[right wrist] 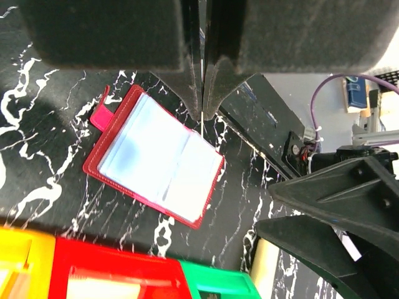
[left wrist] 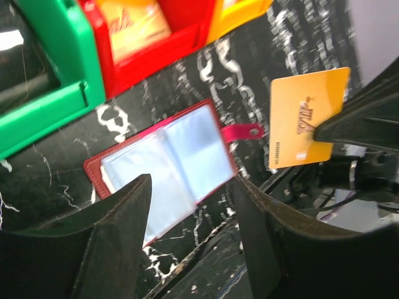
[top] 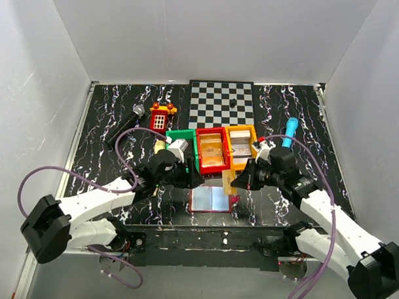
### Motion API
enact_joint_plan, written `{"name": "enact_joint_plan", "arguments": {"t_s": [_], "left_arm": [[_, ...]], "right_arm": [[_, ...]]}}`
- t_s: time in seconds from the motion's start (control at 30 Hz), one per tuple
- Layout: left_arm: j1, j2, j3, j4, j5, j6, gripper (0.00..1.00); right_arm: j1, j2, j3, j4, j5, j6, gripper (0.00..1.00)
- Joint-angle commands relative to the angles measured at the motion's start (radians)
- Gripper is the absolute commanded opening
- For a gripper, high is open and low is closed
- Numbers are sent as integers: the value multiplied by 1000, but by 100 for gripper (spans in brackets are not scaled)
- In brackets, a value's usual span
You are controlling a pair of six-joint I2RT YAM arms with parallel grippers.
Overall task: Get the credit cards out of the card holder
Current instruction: Remove the credit card from the card holder, then place the credit card in the storage box.
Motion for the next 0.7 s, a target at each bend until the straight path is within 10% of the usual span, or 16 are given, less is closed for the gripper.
{"name": "enact_joint_plan", "arguments": {"t_s": [0.0, 0.2, 0.47, 0.67], "left_arm": [[7, -130, 30, -19, -55, 58, 58], [13, -294, -22, 26, -74, 159, 69], [24, -403, -68, 268, 560, 237, 75], [24, -285, -22, 296, 773, 230, 68]], "right_arm": [[13, -15, 151, -197, 38, -157, 1], [134, -52, 218, -271, -36, -327, 1], [263, -20, 298, -303, -360, -401, 1], [345, 52, 384, -377, -331, -433, 1]]}}
